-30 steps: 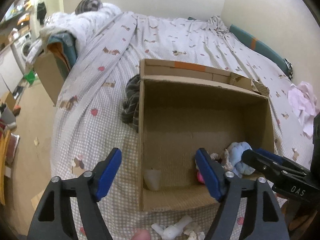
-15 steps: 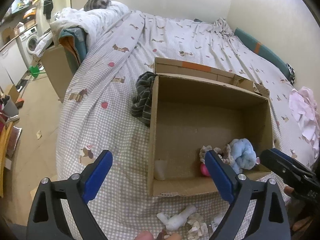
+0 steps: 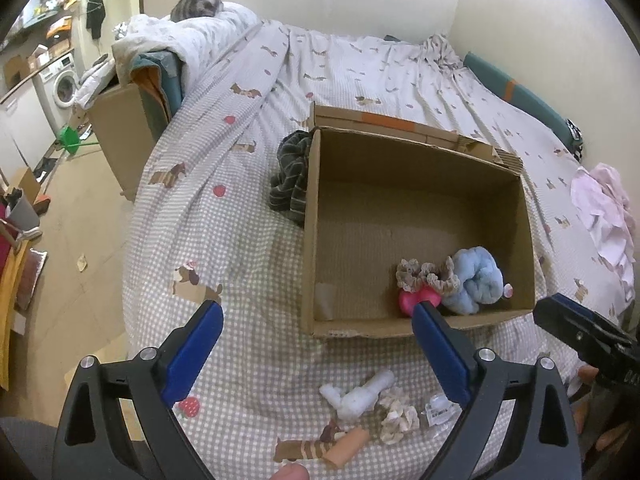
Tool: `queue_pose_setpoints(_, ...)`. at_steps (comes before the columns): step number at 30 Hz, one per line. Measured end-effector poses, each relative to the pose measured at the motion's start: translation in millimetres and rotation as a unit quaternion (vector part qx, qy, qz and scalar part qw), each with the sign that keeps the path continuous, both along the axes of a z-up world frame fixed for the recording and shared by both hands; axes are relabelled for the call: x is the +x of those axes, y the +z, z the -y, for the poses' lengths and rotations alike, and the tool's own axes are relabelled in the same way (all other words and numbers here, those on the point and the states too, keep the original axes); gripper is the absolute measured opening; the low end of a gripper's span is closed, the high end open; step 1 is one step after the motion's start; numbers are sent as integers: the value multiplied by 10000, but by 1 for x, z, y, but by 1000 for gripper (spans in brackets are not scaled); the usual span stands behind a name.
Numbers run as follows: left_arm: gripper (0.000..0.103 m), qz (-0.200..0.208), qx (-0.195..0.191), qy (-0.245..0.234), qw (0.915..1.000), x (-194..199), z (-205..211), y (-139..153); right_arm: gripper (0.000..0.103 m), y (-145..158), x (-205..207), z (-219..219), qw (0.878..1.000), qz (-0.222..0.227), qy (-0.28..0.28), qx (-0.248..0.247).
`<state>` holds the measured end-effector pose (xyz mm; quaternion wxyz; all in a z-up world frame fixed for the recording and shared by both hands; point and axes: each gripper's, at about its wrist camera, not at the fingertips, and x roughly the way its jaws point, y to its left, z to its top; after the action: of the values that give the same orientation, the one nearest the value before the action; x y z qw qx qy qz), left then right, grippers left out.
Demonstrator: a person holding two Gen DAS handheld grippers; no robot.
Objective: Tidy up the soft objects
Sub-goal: 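Withdraw both tools from the box toward the remaining items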
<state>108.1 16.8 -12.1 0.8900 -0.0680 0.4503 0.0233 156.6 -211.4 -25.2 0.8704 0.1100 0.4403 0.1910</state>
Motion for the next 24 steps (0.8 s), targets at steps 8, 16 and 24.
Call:
queue_pose_setpoints(8,101,-141,107,22,9998,-19,-2,-6,103,-5,-23,2,9998,-52,79,-201)
queue_pose_setpoints(16,101,-593,153,-31,9981,-23,-3,-32,103,-25,-36,4,9983,-455,-18,-353)
queue_pose_setpoints(24,100,-1636,-79,-319,9860,-14,10,-79,103,-42,-33,15,9955,-764,-206,-516)
